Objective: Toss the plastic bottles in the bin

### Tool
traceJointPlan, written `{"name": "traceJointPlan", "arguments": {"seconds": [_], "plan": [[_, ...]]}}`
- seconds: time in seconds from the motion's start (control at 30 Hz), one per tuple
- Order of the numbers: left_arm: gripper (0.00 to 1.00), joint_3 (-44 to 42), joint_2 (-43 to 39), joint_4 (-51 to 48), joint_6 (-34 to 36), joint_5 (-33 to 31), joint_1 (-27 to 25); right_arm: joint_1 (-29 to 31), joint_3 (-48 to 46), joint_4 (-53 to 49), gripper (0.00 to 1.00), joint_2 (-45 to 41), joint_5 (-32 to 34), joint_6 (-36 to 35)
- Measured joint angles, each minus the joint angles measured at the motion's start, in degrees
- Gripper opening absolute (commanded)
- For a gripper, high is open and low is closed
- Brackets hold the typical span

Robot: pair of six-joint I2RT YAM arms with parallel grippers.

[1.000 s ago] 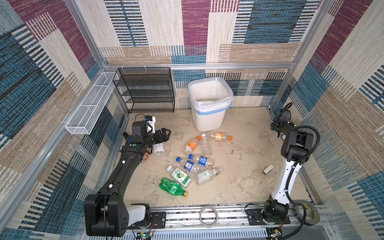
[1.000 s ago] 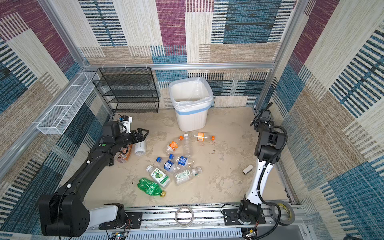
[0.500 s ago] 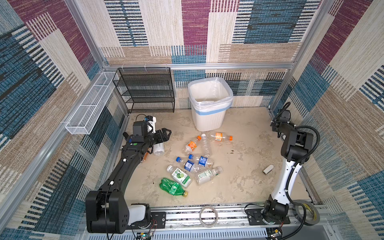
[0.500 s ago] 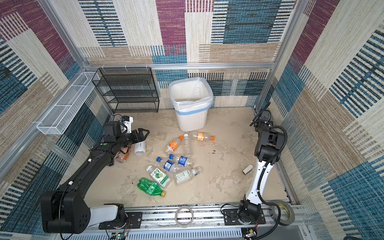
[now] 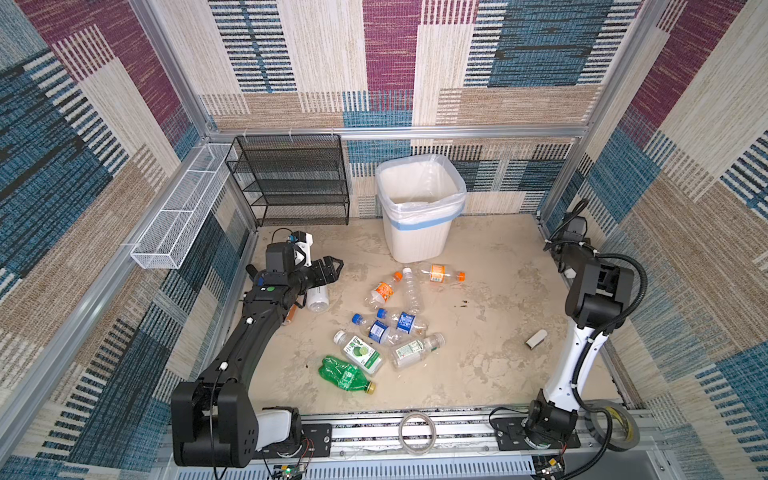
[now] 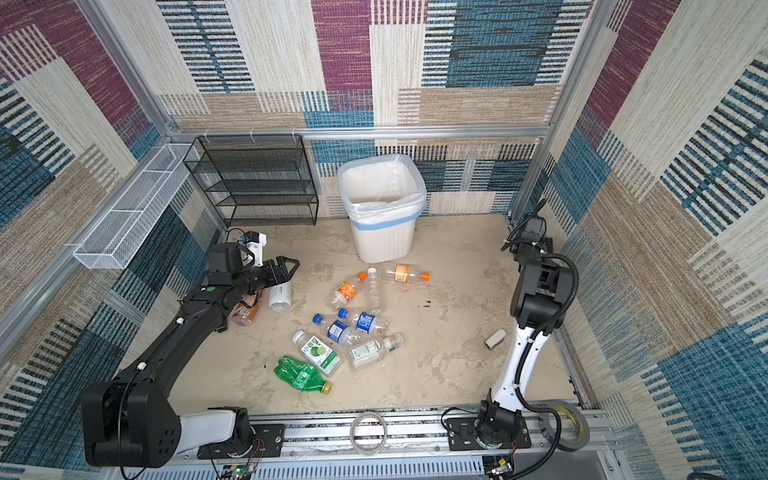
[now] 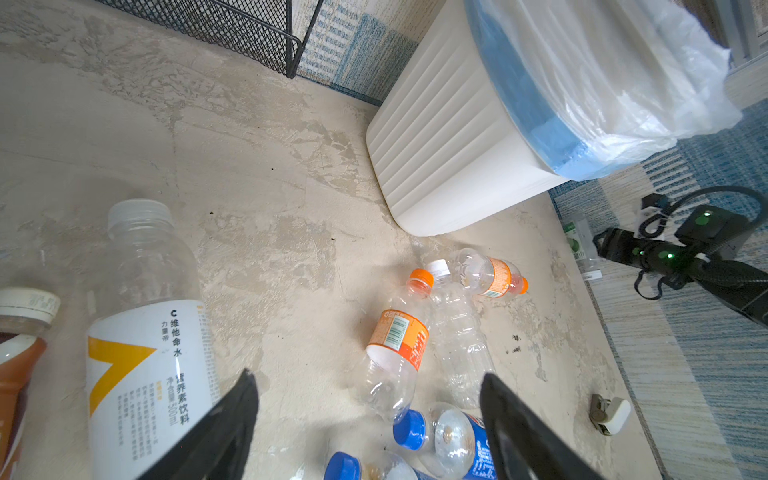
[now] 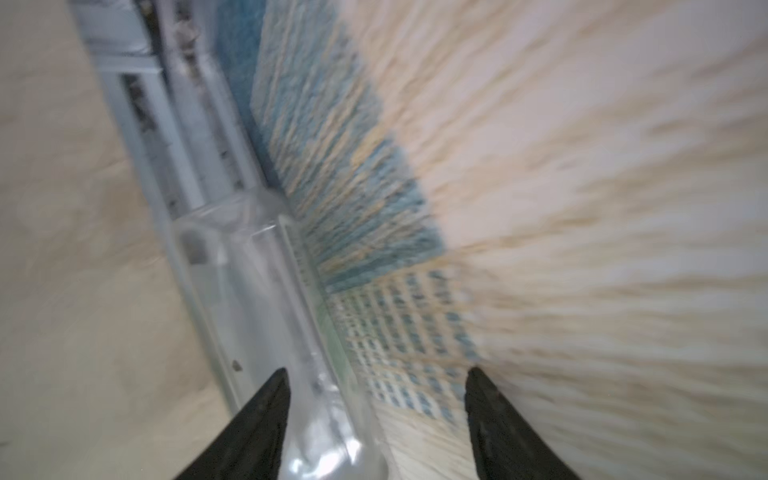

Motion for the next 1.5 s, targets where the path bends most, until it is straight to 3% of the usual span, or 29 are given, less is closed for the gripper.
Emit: {"name": "traceJointPlan", "arguments": {"seconds": [0.2, 0.47, 1.13, 1.5], "plan": [[0.84, -0.59, 0.35, 0.92, -0.68, 0.04, 0.00, -0.26, -0.02, 0.52, 0.69, -1.38, 0.96, -0.87], [0.84, -0.87, 0.39, 1.38, -1.27, 0.52, 0.00, -0.90, -0.55, -4.94, 0.71, -3.69, -5.57, 3.52], [0.82, -0.20, 2.45, 1.25, -1.33, 1.25, 0.00, -4.15, 13.66, -17.68, 0.76, 8.83, -19.47, 9.31], [0.81, 0.66, 3.06, 0.76, -1.57, 1.25, 0.00, -4.85, 17.99, -19.08, 0.69, 12.68, -23.02, 9.75]]}}
